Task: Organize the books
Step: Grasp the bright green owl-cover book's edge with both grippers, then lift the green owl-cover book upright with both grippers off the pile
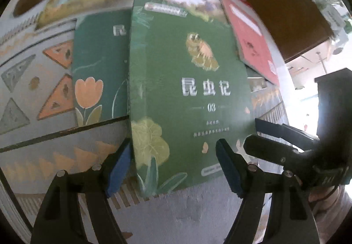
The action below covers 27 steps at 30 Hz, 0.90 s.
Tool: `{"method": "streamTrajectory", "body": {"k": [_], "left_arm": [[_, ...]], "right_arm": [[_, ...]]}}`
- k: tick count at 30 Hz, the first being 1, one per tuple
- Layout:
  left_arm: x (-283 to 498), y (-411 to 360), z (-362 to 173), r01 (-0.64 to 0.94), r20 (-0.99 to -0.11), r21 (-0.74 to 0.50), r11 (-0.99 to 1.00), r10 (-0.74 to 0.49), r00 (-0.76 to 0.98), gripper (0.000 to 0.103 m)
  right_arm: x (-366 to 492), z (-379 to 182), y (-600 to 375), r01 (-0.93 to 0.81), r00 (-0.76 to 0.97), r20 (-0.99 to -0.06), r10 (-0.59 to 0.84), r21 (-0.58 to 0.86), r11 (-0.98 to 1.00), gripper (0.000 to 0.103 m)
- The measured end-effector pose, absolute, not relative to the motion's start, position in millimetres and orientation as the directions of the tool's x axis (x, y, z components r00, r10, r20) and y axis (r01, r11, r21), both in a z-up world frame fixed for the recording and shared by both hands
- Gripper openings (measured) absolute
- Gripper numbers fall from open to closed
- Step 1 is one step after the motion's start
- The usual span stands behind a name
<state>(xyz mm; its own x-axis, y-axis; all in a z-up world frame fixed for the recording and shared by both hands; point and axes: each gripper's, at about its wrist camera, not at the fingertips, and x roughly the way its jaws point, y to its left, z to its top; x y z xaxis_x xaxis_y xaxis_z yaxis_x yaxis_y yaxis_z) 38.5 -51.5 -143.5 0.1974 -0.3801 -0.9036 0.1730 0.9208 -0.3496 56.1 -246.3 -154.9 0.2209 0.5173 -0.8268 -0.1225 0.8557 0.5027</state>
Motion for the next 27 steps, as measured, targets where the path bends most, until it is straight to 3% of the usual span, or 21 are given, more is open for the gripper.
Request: {"method": "streamTrajectory", "body": {"k": [10, 15, 19, 21, 23, 25, 27], "left_arm": [[53, -31, -146, 0.060, -0.856, -0.457, 0.887, -0.457, 0.242, 0.074], [50, -34, -141, 0.066, -0.876, -0.407, 0.911, -0.409, 0.257, 0.062], [45, -15, -130, 0.036, -0.862, -0.422, 0.906, -0.413, 0.295, 0.052], [42, -11, -126, 0.040, -0.855, -0.433, 0.900, -0.425, 0.298, 0.052], [37, -10, -124, 0.053, -0.861, -0.413, 0.909, -0.409, 0.302, 0.052], [34, -8, -128, 0.045, -0.869, -0.401, 0.915, -0.396, 0.296, 0.052], [33, -8, -136, 0.027, -0.884, -0.387, 0.922, -0.379, 0.273, 0.045]], "right_arm": [[63, -160, -260, -0.136, 0.293, -0.732, 0.615, 0.605, 0.785, 0.087], [64, -161, -272, -0.081, 0.313, -0.681, 0.662, 0.675, 0.733, 0.084], [54, -146, -287, -0.101, 0.338, -0.588, 0.735, 0.753, 0.650, 0.046], [52, -146, -287, -0.102, 0.294, -0.548, 0.783, 0.797, 0.596, 0.043], [52, -150, -280, -0.113, 0.258, -0.604, 0.754, 0.757, 0.644, 0.040], [51, -157, -279, -0.094, 0.236, -0.601, 0.764, 0.768, 0.633, 0.040], [50, -160, -281, -0.078, 0.241, -0.571, 0.785, 0.795, 0.602, 0.040]]}}
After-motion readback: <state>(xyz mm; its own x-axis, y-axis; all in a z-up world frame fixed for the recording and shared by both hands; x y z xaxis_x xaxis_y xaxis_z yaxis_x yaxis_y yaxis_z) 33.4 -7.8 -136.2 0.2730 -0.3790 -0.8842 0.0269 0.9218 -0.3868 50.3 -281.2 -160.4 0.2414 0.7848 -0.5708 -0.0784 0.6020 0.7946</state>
